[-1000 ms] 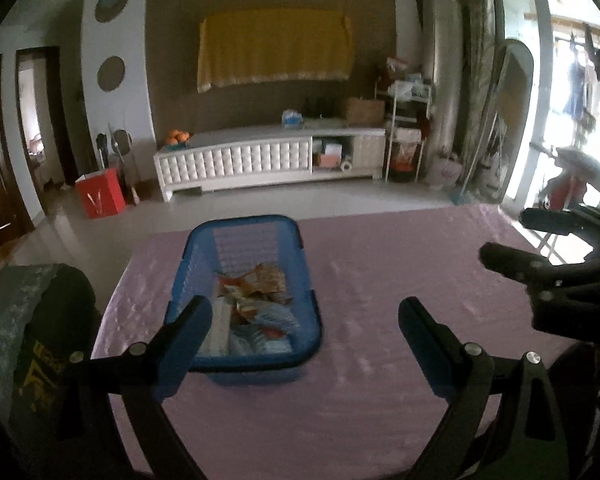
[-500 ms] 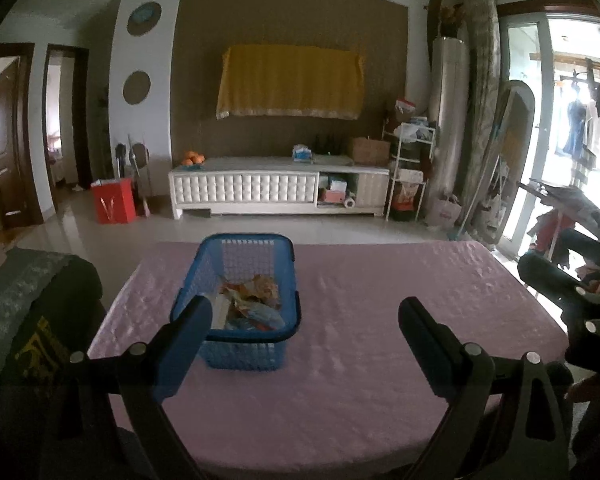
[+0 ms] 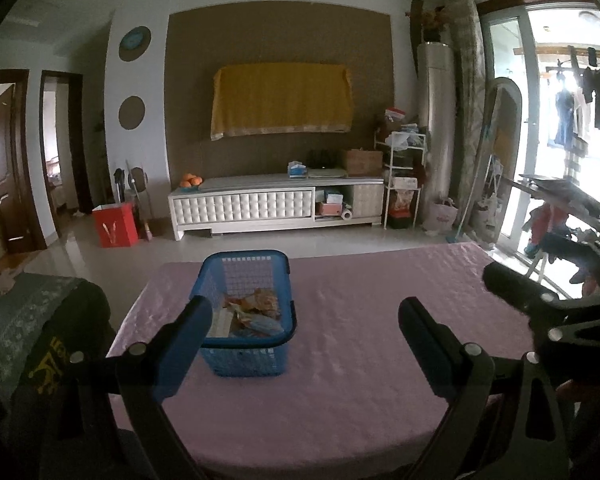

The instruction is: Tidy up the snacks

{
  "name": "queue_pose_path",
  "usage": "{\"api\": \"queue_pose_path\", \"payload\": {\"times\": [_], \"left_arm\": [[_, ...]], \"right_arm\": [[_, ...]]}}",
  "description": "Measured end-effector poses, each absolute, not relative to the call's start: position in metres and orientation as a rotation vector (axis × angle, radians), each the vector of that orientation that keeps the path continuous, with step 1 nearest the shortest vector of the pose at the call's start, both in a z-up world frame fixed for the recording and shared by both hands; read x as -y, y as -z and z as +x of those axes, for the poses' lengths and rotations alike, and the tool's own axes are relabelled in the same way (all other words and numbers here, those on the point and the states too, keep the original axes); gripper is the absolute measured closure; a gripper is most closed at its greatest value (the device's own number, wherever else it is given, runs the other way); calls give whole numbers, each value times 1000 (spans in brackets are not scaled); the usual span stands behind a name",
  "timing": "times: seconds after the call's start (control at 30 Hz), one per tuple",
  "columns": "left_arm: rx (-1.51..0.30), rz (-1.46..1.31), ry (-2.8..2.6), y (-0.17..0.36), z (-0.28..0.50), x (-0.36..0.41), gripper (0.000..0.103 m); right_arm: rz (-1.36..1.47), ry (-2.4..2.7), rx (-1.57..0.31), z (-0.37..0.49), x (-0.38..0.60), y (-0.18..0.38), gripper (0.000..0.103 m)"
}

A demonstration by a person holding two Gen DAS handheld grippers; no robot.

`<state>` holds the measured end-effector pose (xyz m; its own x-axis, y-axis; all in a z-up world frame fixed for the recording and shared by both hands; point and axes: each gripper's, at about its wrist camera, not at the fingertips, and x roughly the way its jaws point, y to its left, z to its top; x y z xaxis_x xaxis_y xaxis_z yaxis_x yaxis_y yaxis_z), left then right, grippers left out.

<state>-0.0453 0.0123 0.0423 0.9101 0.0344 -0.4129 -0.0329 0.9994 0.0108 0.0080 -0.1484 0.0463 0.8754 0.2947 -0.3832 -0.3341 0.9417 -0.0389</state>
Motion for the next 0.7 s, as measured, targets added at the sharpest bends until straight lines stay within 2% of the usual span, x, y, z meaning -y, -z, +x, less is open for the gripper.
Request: {"api": "queue_pose_path", "payload": {"times": [0.7], "left_arm": [[-429, 8, -27, -39, -51, -10, 10]], "right_arm": [[-79, -350, -389, -11, 154, -45, 0]]}}
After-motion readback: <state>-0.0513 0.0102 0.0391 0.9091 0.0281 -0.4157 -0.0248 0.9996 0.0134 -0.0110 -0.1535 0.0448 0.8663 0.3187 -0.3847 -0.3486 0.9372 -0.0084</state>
